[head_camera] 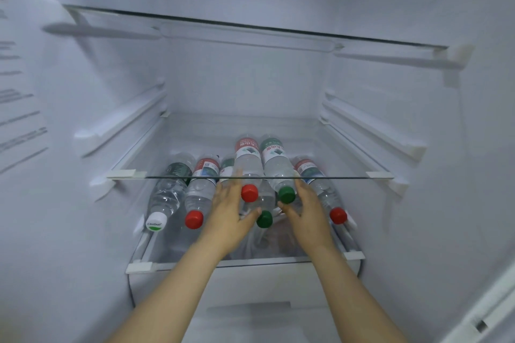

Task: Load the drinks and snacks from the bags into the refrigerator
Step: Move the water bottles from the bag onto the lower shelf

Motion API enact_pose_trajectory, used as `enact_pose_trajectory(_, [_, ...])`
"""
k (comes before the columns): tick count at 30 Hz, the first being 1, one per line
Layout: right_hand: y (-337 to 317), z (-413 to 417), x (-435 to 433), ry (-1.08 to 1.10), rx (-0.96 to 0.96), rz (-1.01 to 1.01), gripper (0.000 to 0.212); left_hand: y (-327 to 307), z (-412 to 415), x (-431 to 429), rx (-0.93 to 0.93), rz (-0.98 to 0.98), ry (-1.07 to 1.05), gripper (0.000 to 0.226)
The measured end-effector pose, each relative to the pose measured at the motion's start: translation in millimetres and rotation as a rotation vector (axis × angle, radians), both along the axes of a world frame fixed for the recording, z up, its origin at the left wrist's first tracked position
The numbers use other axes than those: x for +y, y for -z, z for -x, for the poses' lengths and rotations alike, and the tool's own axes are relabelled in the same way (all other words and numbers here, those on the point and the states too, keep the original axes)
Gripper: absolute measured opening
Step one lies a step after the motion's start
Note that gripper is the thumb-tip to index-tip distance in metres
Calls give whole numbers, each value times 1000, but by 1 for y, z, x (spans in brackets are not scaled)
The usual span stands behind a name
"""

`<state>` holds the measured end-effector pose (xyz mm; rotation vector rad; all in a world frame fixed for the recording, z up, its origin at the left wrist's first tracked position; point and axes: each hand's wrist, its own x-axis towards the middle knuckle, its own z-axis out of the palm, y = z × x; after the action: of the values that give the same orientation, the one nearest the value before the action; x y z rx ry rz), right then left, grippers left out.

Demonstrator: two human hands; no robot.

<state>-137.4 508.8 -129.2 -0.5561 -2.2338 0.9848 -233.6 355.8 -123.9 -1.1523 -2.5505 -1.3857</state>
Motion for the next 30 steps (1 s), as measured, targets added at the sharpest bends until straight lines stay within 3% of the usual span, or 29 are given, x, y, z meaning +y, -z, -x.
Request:
enact_pose_trajectory(5, [-4,-22,-20,38,5,-10,70,2,-27,-29,-83,20,33,83])
enact_pose_trajectory(10, [-14,-67,-58,76,52,15,45,-11,-53,-53,12,23,84,71])
enact_pose_trajectory(14, [-28,-109,-80,157,-19,-86,36,-19,-62,-67,88,42,124,64])
enact_pose_trajectory(21, [-68,-188,-118,330,-61,-233,34,-37,-112,-65,142,-66,375,53])
enact_pose_trajectory(30, [-94,-302,-157,613,18,-452,31,-67,-217,-52,140,-169,643,49])
